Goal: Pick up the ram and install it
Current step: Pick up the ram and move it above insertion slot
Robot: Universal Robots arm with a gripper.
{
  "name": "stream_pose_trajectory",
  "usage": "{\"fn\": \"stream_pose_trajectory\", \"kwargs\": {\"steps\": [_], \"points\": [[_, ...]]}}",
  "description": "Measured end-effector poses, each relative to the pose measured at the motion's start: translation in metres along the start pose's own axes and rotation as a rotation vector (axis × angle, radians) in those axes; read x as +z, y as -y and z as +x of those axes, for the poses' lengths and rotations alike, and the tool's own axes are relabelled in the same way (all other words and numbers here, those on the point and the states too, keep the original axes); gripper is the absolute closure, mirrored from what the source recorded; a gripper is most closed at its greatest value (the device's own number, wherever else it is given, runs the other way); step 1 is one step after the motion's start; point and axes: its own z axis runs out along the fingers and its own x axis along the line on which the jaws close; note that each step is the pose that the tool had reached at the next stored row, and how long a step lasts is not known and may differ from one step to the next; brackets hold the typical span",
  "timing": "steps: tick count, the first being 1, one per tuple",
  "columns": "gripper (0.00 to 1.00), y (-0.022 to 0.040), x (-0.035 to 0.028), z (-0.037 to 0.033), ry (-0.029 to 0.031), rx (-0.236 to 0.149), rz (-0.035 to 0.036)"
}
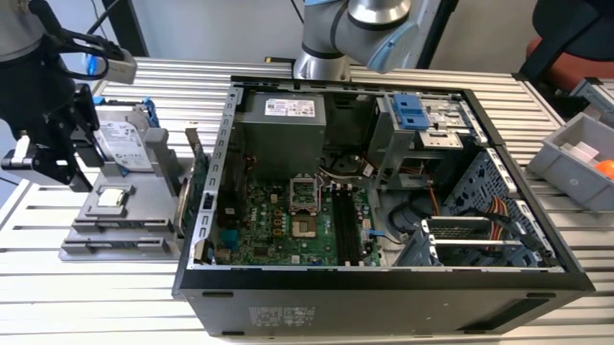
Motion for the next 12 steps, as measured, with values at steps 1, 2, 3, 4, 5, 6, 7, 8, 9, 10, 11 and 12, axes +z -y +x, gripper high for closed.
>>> {"fn": "stream_pose_trajectory", "kwargs": {"steps": [1,2,3,4,5,6,7,8,9,10,11,12], "points": [[0.00,0.0000,0.0009,0.0000,0.0000,0.000,0.0000],[0.00,0.0000,0.0017,0.0000,0.0000,0.000,0.0000],[0.00,0.0000,0.0026,0.0000,0.0000,0.000,-0.0001],[0.00,0.0000,0.0035,0.0000,0.0000,0.000,0.0000],[0.00,0.0000,0.0045,0.0000,0.0000,0.000,0.0000],[0.00,0.0000,0.0054,0.0000,0.0000,0.000,0.0000],[0.00,0.0000,0.0063,0.0000,0.0000,0.000,0.0000],[0.00,0.0000,0.0072,0.0000,0.0000,0.000,-0.0001],[0.00,0.0000,0.0080,0.0000,-0.0001,0.000,-0.0001],[0.00,0.0001,0.0090,0.0000,0.0000,0.000,-0.0001],[0.00,0.0001,0.0099,0.0000,0.0000,0.000,-0.0001],[0.00,0.0001,0.0108,0.0000,0.0000,0.000,-0.0001]]}}
